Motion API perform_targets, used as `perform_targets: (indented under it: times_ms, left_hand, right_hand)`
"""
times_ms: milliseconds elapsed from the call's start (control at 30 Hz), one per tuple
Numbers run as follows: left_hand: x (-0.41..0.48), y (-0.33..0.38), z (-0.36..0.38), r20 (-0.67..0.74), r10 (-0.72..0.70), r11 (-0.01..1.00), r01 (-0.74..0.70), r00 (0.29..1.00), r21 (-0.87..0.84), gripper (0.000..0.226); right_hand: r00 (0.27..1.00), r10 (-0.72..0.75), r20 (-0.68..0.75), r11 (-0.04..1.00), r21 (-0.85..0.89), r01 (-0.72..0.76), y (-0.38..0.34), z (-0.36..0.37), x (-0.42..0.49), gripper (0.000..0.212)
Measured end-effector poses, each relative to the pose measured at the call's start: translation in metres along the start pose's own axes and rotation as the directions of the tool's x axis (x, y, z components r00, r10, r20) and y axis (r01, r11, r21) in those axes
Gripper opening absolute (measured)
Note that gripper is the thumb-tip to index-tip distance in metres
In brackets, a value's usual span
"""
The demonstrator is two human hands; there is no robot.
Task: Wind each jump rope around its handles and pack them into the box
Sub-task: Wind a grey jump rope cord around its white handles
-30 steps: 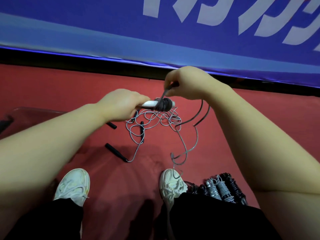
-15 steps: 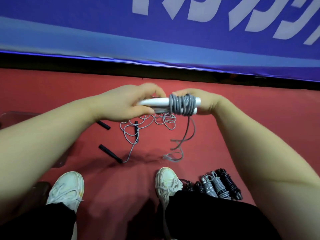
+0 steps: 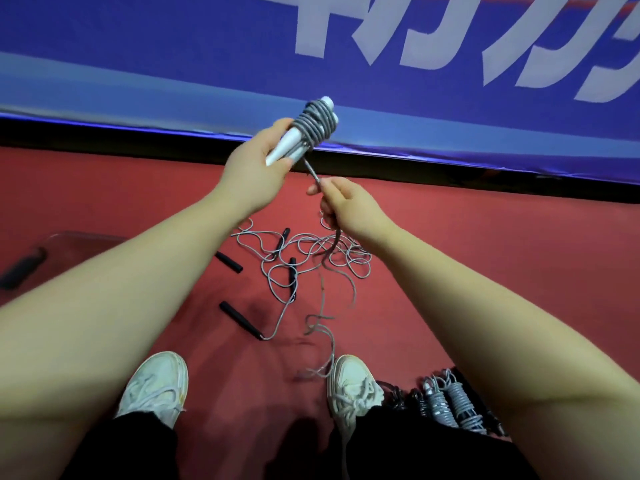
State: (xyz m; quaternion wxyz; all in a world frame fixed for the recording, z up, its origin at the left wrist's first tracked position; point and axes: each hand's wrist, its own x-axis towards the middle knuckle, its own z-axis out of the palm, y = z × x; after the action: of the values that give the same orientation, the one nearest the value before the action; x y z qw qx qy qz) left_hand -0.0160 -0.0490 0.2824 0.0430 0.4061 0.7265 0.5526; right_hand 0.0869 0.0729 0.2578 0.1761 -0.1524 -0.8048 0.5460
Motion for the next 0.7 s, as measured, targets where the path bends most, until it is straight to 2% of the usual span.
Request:
perform_targets:
  times_ms: [100,167,300,433,467,533,600,700]
  left_hand:
    - [0.004,-0.013,-0.013,-0.083,-0.153,0.979,0.140,0.985,-0.145,0.042]
    - [0.004,-0.019,-0.018,-0.063,-0.220,0.964,0.207,0.973,-0.169,0.042]
    - [0.005,-0.017,-0.018,-0.007,-0.260,0.942,0.252,0.966,-0.221,0.046]
    - [0.002,-0.010,-0.005,0.060,-0.219,0.950,0.227,0.974,-0.213,0.047]
    - [0.001,-0.009,-0.002,0.070,-0.207,0.955,0.217,0.976,-0.201,0.047]
    - [0.001,-0.008,0.002,0.082,-0.200,0.958,0.212,0.976,-0.191,0.047]
    - [0.001,-0.008,0.002,0.080,-0.203,0.956,0.215,0.976,-0.197,0.047]
    - [0.000,-0.006,0.000,0.069,-0.206,0.953,0.216,0.976,-0.214,0.045]
  right_hand:
    - [0.999,-0.026,0.046,0.983,-0.179,0.034,0.007,-0.002,-0.003,0.023]
    - [0.997,-0.042,0.057,0.961,-0.272,0.056,0.008,-0.002,-0.003,0.023]
    - [0.995,0.057,0.081,0.968,-0.247,-0.035,0.017,-0.001,-0.001,0.028]
    - [0.985,0.173,0.025,0.812,-0.569,-0.128,0.029,-0.014,0.004,0.028]
    - [0.986,0.166,0.017,0.828,-0.546,-0.130,0.029,-0.014,0.005,0.031]
    - [0.990,0.136,0.040,0.953,-0.280,-0.119,0.025,-0.011,0.006,0.044]
    - [0.992,0.103,0.079,0.994,-0.030,-0.101,0.020,-0.006,0.008,0.046]
    - [0.988,0.111,0.105,0.993,0.029,-0.115,0.019,0.009,0.011,0.036]
